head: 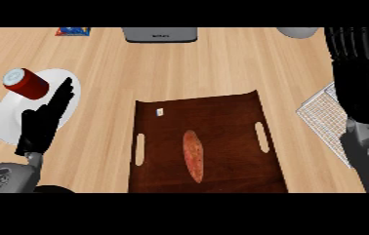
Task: Pick the sweet potato from the tray and place it in the tiered basket
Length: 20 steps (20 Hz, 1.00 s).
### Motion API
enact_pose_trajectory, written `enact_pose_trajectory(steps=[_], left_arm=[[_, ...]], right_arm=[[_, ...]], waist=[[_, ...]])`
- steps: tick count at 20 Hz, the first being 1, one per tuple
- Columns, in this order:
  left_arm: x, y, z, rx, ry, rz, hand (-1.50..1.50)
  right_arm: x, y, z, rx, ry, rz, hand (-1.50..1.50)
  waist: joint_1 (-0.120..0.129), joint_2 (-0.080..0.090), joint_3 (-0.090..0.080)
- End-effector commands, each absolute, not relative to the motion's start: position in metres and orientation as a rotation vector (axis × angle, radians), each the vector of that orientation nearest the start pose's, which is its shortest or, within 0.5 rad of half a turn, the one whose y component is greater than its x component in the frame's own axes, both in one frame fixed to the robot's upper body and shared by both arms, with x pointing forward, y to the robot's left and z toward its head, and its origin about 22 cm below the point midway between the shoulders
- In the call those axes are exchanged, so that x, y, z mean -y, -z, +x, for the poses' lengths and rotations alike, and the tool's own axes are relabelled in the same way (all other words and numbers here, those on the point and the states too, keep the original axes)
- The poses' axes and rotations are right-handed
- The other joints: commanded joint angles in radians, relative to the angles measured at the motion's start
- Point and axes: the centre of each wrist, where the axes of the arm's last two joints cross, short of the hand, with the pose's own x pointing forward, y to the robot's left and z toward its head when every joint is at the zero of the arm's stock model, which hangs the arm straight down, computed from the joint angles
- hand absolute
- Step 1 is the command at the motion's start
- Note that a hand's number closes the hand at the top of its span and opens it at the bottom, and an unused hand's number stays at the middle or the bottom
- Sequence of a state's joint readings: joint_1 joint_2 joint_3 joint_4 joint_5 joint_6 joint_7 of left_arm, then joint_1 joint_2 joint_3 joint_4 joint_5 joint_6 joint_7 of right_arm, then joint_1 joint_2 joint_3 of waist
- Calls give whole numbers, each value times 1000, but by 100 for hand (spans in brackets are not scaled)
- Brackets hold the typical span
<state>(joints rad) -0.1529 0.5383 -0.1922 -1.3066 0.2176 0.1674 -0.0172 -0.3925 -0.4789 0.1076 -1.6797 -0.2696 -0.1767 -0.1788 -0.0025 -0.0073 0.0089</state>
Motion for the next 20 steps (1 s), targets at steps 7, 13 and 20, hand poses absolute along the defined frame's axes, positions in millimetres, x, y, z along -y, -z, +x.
enact_pose_trajectory(steps=[7, 13, 20], left_arm=[[-330, -21, 275, 1467, 203, 442, 0], [-314, -28, 278, 1523, 198, 457, 0], [-304, -37, 278, 1518, 241, 440, 0]], right_arm=[[239, -108, 284, 2027, 595, -138, 150], [202, 27, 196, 1317, 322, -541, -150], [208, -18, 166, 1200, -110, -519, -150]], waist=[[-132, -48, 32], [-35, -2, -13], [-7, 2, -16]])
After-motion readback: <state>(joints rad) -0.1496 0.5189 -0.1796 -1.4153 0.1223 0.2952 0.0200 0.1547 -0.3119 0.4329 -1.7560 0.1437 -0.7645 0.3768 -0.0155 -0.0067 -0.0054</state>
